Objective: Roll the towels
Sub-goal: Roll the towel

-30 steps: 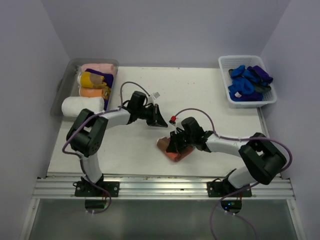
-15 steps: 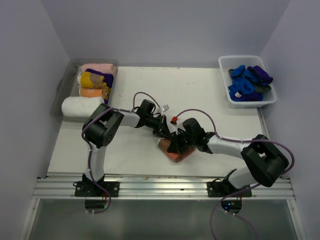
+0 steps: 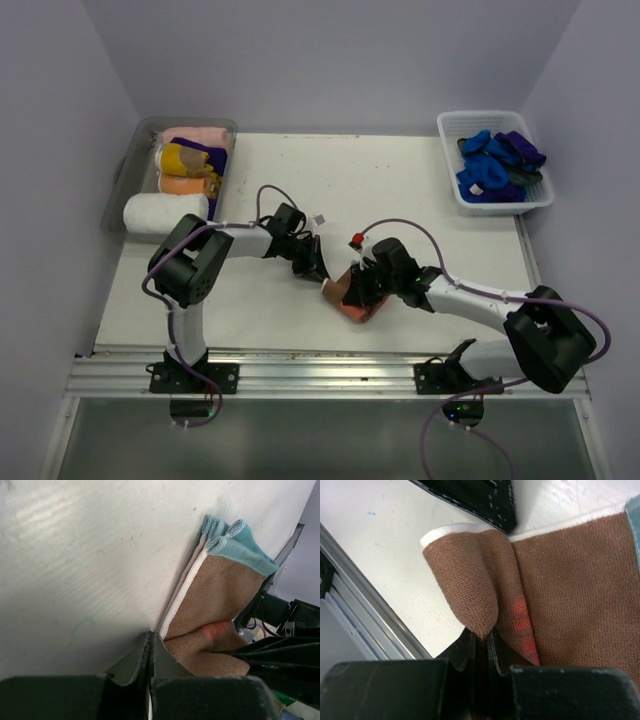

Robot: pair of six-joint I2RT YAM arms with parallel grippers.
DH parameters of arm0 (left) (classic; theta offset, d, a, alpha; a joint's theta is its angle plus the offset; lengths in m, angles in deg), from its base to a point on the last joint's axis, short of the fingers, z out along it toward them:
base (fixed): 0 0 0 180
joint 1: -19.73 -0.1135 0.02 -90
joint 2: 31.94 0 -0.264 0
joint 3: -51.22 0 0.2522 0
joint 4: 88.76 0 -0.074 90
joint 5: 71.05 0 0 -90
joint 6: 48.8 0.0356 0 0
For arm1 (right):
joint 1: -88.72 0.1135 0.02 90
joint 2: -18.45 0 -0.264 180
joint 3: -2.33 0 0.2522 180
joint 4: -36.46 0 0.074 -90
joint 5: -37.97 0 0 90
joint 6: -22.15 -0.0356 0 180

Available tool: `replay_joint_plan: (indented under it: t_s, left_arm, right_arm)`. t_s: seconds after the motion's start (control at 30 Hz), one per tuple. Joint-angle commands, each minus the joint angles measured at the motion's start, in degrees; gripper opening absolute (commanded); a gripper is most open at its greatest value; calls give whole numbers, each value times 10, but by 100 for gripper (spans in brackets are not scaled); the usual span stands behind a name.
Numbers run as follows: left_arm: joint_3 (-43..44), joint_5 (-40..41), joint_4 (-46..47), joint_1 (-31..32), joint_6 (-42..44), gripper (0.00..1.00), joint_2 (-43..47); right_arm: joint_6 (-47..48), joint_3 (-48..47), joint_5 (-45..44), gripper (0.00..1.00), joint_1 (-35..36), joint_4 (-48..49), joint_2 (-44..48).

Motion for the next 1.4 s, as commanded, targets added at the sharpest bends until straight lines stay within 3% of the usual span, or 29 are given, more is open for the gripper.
replay_joint_plan:
  t_s: [0.0, 0.57, 0.9, 1.1, 1.37]
  left_arm:
    - [-27, 36, -1, 0, 2, 0, 20]
    - [-24, 34, 8, -1, -3, 0, 29]
    - [-42, 99, 10, -4, -20, 0, 192]
    - [-100, 69, 33, 0, -21, 0, 276]
    - [-148, 12, 59, 9, -1, 0, 257]
  right_arm:
    - [-16, 10, -5, 0, -1, -12, 5]
    - [-101, 74, 49, 0, -33, 96, -43]
    - [-138, 134, 47, 0, -36, 226, -95]
    - [-137, 132, 52, 0, -36, 244, -120]
    - [-133, 130, 49, 0, -36, 234, -109]
